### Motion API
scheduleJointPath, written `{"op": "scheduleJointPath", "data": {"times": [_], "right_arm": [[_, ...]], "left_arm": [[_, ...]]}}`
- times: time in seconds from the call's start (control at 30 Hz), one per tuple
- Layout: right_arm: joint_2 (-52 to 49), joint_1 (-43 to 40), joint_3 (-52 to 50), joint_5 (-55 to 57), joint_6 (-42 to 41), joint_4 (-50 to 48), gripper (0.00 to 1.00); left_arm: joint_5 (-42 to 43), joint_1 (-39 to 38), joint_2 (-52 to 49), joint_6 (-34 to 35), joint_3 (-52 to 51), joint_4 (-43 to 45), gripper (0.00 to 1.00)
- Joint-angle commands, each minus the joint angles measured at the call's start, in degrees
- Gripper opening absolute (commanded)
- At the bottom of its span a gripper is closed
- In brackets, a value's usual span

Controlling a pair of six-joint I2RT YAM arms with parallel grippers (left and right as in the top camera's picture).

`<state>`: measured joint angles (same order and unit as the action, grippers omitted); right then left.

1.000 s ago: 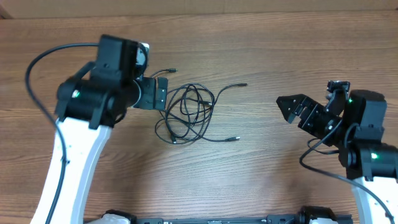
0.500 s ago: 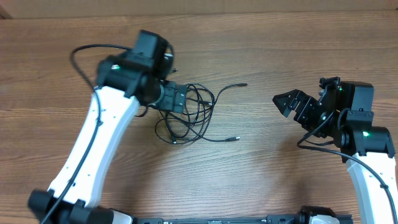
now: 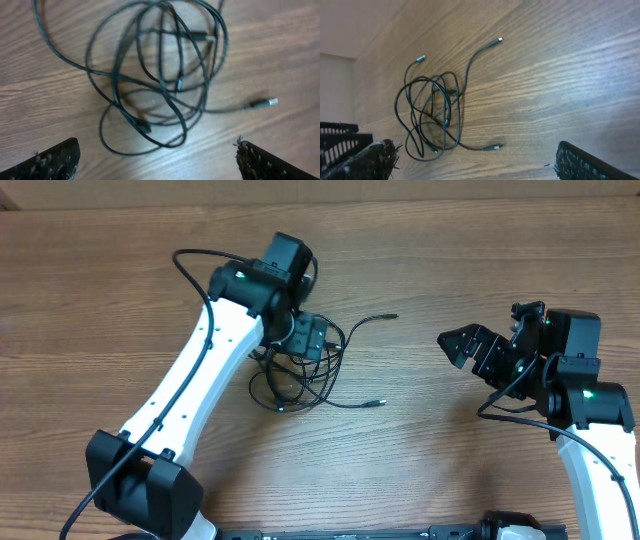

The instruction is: Untangle cables

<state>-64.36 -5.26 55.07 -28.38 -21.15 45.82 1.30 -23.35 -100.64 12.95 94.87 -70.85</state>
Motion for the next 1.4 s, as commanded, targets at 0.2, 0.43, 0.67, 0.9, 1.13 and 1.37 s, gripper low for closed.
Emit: {"op": "scheduleJointPath", "data": {"times": [0.2, 0.43, 0.67, 0.9, 1.13, 1.37], "right_arm": [[-4.33, 4.13, 0.50, -6.08, 3.45, -6.34, 1.00], [-14.67, 13.70, 0.52, -5.95, 3.41, -16.24, 1.00], [-27.08, 19.78, 0.52, -4.52, 2.54, -28.35, 1.00], [-35.80, 24.48, 0.50, -4.57, 1.97, -36.83, 0.96], [-38.56, 29.35, 0.50, -3.06, 1.51, -42.64, 0.86], [-38.58, 30.93, 0.50, 3.17, 1.46, -42.82, 0.79]], "left_arm": [[0.87, 9.40, 0.31, 6.40, 0.22, 0.83, 0.99], [2.49, 12.96, 0.31, 6.10, 0.20, 0.35, 0.99], [2.58, 12.83, 0.28, 6.14, 0.22, 0.39, 1.00], [2.51, 12.83, 0.24, 6.12, 0.20, 0.42, 1.00], [-1.73, 12.85, 0.24, 6.36, 0.20, 0.61, 1.00], [-1.77, 12.85, 0.24, 6.34, 0.20, 0.13, 1.00]]}}
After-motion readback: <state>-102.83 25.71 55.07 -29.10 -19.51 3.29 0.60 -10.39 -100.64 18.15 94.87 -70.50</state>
